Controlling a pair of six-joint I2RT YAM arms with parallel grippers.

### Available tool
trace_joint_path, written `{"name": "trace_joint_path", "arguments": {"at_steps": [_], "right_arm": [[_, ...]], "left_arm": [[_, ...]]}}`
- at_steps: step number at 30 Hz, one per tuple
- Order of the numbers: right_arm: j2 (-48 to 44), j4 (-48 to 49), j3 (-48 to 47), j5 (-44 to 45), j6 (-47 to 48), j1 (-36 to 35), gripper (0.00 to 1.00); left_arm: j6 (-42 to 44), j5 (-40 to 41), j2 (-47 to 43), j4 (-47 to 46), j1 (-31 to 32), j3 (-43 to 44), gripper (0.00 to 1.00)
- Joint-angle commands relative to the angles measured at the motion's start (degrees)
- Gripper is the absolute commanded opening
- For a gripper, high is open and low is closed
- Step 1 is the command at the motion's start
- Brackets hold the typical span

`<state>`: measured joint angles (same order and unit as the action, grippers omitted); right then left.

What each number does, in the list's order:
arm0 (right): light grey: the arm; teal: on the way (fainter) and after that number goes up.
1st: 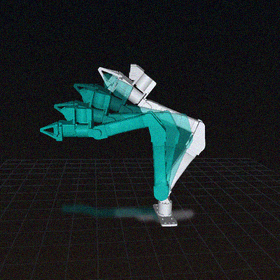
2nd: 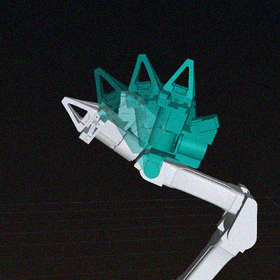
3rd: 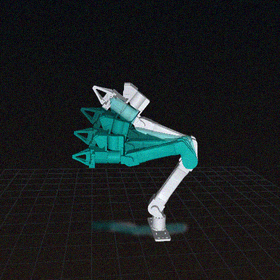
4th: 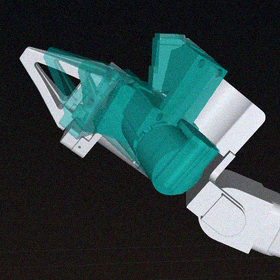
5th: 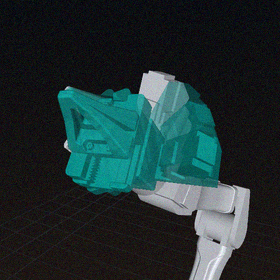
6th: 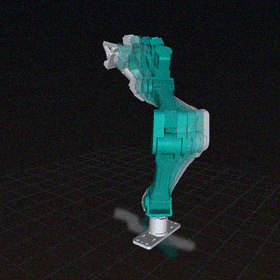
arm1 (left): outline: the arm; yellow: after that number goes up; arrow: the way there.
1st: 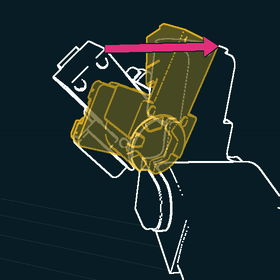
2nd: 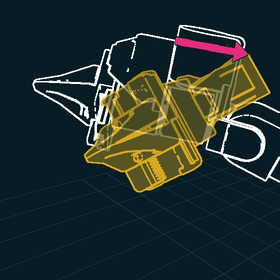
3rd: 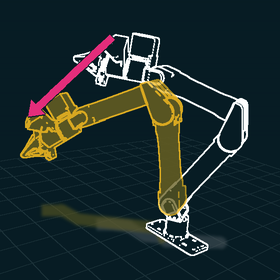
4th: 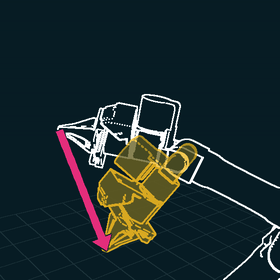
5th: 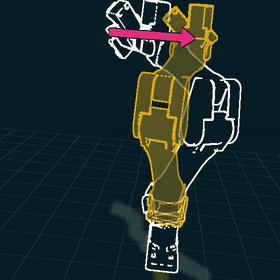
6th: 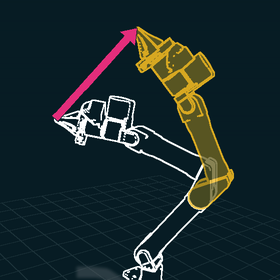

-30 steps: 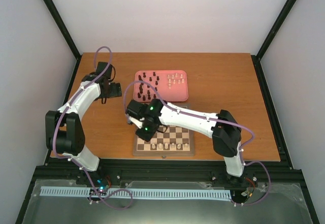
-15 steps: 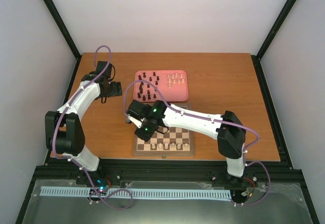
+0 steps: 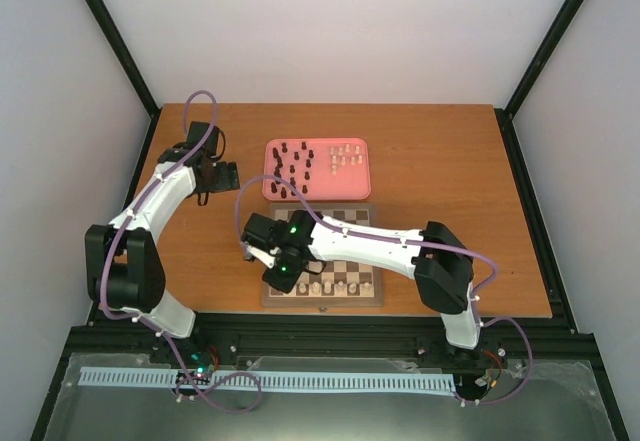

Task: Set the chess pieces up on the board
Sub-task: Place the chess piece on the chessboard.

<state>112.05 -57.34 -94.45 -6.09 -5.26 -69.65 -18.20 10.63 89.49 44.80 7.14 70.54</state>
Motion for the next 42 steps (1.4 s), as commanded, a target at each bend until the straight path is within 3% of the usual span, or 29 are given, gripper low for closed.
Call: {"name": "trace_joint_path", "arguments": {"at_steps": [1, 38, 42], "right_arm": [[1.21, -0.24, 0.09, -0.17, 0.64, -0.49, 0.05], [4.23, 0.88, 2.7, 3.18, 1.25, -0.42, 0.06], [3.98, 0.62, 3.02, 3.17, 1.79, -0.39, 0.11]], "left_arm": [[-0.28, -0.29, -1.75, -0.42, 0.16, 0.33, 1.0], [-0.13, 0.3, -2.77, -0.71, 0.18, -1.12, 1.0], [-0.17, 0.44, -2.64, -0.5, 0.16, -0.85, 1.0]]}}
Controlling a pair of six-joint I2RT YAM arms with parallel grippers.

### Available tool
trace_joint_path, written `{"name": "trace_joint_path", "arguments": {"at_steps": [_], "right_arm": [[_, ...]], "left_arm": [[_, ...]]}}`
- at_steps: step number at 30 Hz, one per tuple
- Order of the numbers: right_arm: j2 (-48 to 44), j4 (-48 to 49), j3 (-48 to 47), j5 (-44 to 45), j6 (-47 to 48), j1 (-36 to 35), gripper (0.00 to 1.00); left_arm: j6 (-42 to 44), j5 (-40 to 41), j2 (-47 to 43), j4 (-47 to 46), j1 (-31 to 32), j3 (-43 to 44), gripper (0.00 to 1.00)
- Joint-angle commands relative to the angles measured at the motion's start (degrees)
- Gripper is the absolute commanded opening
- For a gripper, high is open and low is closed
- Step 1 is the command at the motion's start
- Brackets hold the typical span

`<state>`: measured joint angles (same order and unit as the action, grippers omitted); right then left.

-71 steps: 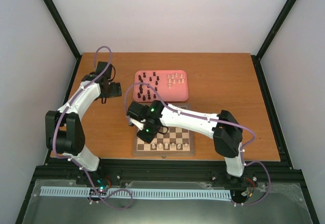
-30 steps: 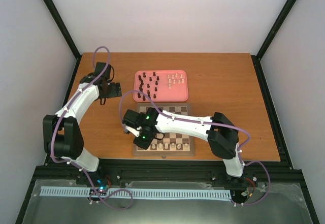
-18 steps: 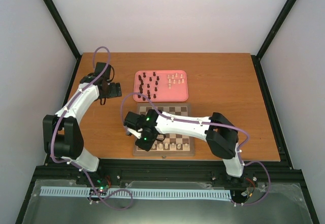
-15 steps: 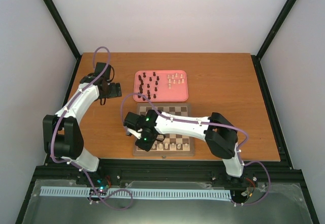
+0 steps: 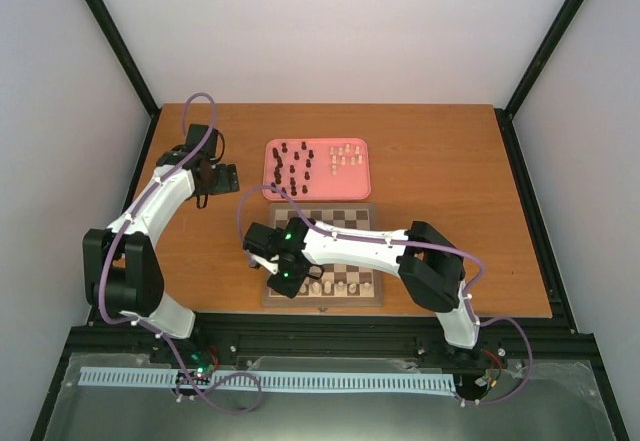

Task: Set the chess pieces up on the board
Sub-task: Place the chess piece on the chessboard.

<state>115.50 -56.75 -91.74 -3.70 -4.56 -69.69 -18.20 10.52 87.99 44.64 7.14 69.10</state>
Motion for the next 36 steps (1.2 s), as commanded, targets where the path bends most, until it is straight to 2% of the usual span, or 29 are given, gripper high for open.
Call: {"name": "trace_joint_path", "arguments": {"at_steps": [1, 9, 18, 27, 31, 35, 36], "right_arm": [[0.39, -0.1, 0.4, 0.63, 1.31, -0.36, 0.13], [-1.25, 0.38, 1.71, -0.22, 2.82, -0.36, 0.32], [-2.83, 0.35, 1.61, 0.29, 5.11, -0.36, 0.41], [-2.58, -1.06, -3.11, 0.6, 7.93, -0.18, 0.46], [-3.42, -0.47, -4.92, 0.39, 9.28, 0.07, 0.52], [-3.67, -0.63, -8.02, 1.95, 8.52, 1.23, 0.61], [-3.78, -0.49, -8.89, 2.26, 7.9, 2.16, 0.69]], "left_arm": [[-0.15, 0.59, -1.04, -0.42, 0.16, 0.6, 1.0], [-0.17, 0.79, -0.42, -0.5, 0.16, 0.5, 1.0], [-0.1, 0.97, 0.87, -0.5, 0.16, 1.19, 1.0], [0.02, 1.13, 1.19, 0.14, 0.23, 1.97, 1.0], [0.0, 0.89, 1.14, 0.18, 0.21, 2.24, 1.0], [0.01, 0.64, 1.06, 0.48, 0.16, 2.35, 1.0], [0.02, 0.55, 1.02, 0.45, 0.16, 2.35, 1.0]]}}
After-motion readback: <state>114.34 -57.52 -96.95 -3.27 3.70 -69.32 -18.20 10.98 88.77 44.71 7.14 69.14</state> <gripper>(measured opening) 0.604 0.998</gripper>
